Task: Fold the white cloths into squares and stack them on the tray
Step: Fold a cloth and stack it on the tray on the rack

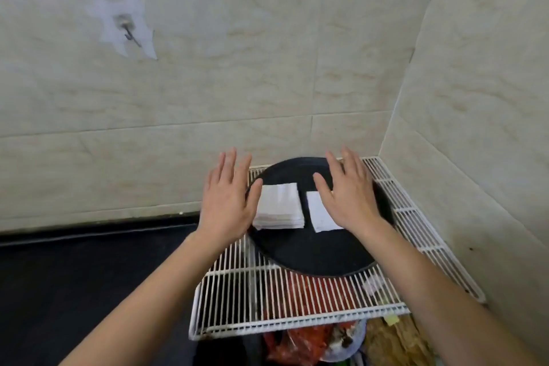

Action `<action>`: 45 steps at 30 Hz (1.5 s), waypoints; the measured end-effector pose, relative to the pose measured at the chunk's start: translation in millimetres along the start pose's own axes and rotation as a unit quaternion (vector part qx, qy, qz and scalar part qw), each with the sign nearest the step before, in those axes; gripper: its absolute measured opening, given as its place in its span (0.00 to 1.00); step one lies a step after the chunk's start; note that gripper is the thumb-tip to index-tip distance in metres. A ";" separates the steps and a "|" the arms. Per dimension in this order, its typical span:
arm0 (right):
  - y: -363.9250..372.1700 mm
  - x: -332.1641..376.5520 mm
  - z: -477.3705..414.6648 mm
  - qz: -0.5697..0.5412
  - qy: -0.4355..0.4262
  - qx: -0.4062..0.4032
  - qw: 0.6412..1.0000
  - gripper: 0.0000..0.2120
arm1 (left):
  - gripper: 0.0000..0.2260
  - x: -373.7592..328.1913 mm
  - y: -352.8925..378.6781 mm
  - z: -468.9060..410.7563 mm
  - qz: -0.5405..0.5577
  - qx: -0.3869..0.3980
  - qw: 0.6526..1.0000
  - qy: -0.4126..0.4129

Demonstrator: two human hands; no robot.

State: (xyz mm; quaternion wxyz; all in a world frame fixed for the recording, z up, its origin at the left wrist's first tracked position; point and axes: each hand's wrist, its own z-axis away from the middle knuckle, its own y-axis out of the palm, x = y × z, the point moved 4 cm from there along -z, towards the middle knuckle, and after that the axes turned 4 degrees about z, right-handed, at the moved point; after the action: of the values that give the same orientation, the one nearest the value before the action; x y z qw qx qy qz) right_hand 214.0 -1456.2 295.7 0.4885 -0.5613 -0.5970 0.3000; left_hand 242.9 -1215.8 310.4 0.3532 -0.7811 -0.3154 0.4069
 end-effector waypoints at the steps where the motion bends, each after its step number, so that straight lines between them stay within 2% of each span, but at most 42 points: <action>1: 5.8 16.4 3.1 0.007 -0.030 -0.003 1.000 0.30 | 0.28 16.1 -8.3 13.9 -0.041 -0.016 0.999 -0.004; 7: 67.7 135.6 36.0 -0.027 -0.204 0.050 0.977 0.34 | 0.30 112.0 -45.5 123.2 -0.168 -0.004 0.974 -0.150; 10: 87.6 200.2 57.6 -0.029 -0.253 0.064 0.965 0.37 | 0.31 145.8 -78.7 179.2 -0.196 -0.004 0.958 -0.207; 14: 90.5 294.7 86.8 -0.032 -0.319 0.079 0.944 0.39 | 0.32 188.4 -144.1 241.4 -0.227 -0.045 0.936 -0.267; 19: 90.4 432.9 145.7 -0.065 -0.410 0.060 0.908 0.38 | 0.31 258.4 -237.5 335.9 -0.252 -0.095 0.901 -0.341; 25: 118.0 613.1 236.4 -0.090 -0.455 0.079 0.883 0.38 | 0.31 342.9 -352.2 452.2 -0.321 -0.098 0.878 -0.343; 27: 130.3 684.3 279.4 -0.090 -0.484 0.091 0.866 0.38 | 0.31 377.3 -395.5 500.3 -0.334 -0.098 0.863 -0.366; 30: 140.5 755.3 323.0 -0.088 -0.508 0.111 0.850 0.38 | 0.31 408.9 -436.5 551.0 -0.324 -0.108 0.851 -0.398; 37: 170.0 864.8 373.7 -0.072 -0.552 0.136 0.819 0.38 | 0.32 497.7 -490.1 622.9 -0.288 -0.123 0.829 -0.463; 41: 199.9 916.0 377.1 -0.073 -0.554 0.146 0.816 0.38 | 0.32 547.4 -498.6 644.2 -0.283 -0.112 0.828 -0.471; 45: 242.7 995.2 378.1 -0.082 -0.563 0.156 0.807 0.37 | 0.32 628.2 -522.0 664.6 -0.274 -0.100 0.816 -0.499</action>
State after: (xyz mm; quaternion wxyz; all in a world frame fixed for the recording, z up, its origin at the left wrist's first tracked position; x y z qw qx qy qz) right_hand 64.5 -379.6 191.4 0.1701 -0.1587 -0.7566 0.6111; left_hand -139.7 -241.6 194.3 0.1640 -0.3838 -0.6884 0.5933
